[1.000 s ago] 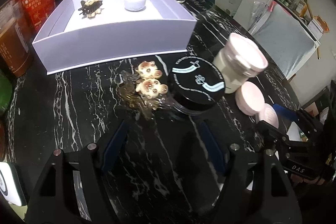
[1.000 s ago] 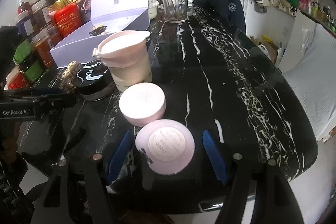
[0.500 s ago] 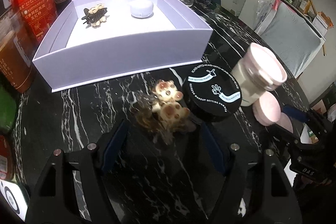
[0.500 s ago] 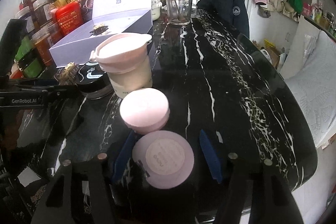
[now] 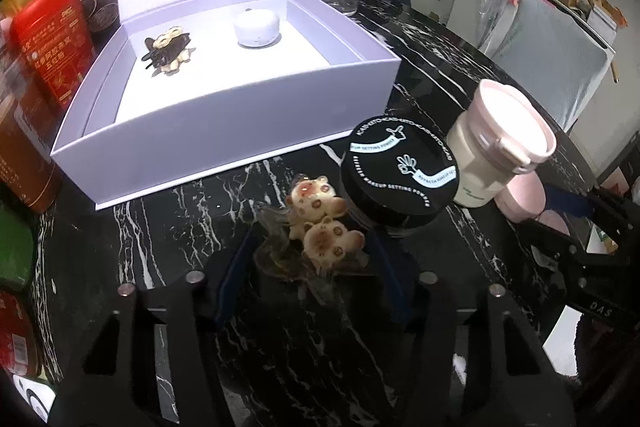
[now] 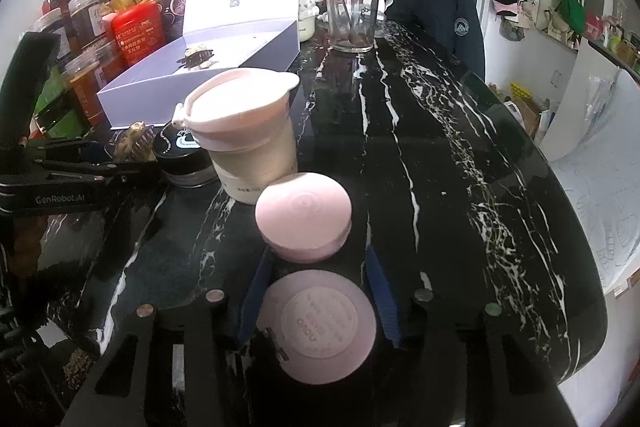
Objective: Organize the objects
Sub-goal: 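Close left tool on second cat clip while right tool grasps pink round compact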
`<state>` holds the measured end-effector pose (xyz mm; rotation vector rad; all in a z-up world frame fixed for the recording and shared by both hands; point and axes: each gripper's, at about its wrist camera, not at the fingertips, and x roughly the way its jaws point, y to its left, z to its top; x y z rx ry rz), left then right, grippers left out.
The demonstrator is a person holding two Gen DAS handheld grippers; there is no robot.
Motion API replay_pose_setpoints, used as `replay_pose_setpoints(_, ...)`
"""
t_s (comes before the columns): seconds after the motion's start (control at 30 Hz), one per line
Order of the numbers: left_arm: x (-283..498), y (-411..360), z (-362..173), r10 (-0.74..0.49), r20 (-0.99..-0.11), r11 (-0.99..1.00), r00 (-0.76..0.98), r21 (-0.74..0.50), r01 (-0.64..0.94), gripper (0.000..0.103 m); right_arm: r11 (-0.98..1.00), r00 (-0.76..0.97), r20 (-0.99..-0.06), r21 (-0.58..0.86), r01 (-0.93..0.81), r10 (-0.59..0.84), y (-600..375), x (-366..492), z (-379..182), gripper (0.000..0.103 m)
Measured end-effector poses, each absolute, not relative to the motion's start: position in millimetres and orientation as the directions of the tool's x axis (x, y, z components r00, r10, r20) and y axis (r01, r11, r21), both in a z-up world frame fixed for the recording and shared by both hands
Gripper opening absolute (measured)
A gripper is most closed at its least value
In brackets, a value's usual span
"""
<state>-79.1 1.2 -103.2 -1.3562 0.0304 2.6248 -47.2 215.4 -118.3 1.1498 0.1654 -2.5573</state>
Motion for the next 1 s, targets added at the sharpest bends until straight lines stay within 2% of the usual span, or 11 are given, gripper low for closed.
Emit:
replay_pose_setpoints(0.13,-78.4,3.9,-102.7,0.161,-0.812,-0.980,-0.561,-0.063,-0.191,0.049,-0.941,-0.616,-0.743,0.054,0.335,-0.262,219.0,-46.7,-117.5,0.050)
replay_pose_setpoints(0.17,-78.1,4.1,-102.6,0.167,-0.812,-0.979,-0.559,-0.067,-0.194,0.049,-0.940,-0.612,-0.744,0.065,0.334,-0.269,220.5,-45.5,-117.0,0.053)
replay_pose_setpoints(0.2,-77.3,4.0,-102.6,0.172,-0.812,-0.978,-0.558,-0.072,-0.197,0.049,-0.940,-0.608,-0.746,0.069,0.335,-0.272,221.5,-43.3,-116.6,0.060)
replay_pose_setpoints(0.27,-75.8,4.3,-101.9,0.173,-0.811,-0.977,-0.559,-0.072,-0.199,0.049,-0.940,-0.613,-0.744,0.057,0.336,-0.264,222.4,-36.5,-116.6,0.063)
replay_pose_setpoints(0.47,-69.1,9.1,-95.4,0.166,-0.799,-0.976,-0.578,-0.049,-0.213,0.049,-0.946,-0.647,-0.730,0.000,0.324,-0.221,221.6,-17.1,-121.1,0.063)
replay_pose_setpoints(0.57,-65.8,12.1,-93.3,0.168,-0.795,-0.974,-0.582,-0.043,-0.222,0.049,-0.950,-0.658,-0.721,0.001,0.312,-0.217,223.4,-14.2,-121.6,0.063)
replay_pose_setpoints(0.6,-65.1,12.9,-93.0,0.168,-0.796,-0.974,-0.582,-0.042,-0.223,0.049,-0.951,-0.661,-0.719,0.001,0.311,-0.217,224.0,-13.7,-121.5,0.057)
replay_pose_setpoints(0.63,-64.3,13.1,-93.0,0.168,-0.797,-0.974,-0.580,-0.043,-0.223,0.049,-0.951,-0.663,-0.716,0.001,0.310,-0.217,224.3,-13.5,-121.5,0.056)
replay_pose_setpoints(1.0,-57.7,14.4,-85.1,0.164,-0.793,-0.976,-0.586,-0.043,-0.215,0.049,-0.949,-0.661,-0.709,0.035,0.315,-0.245,232.8,-18.2,-111.1,0.056)
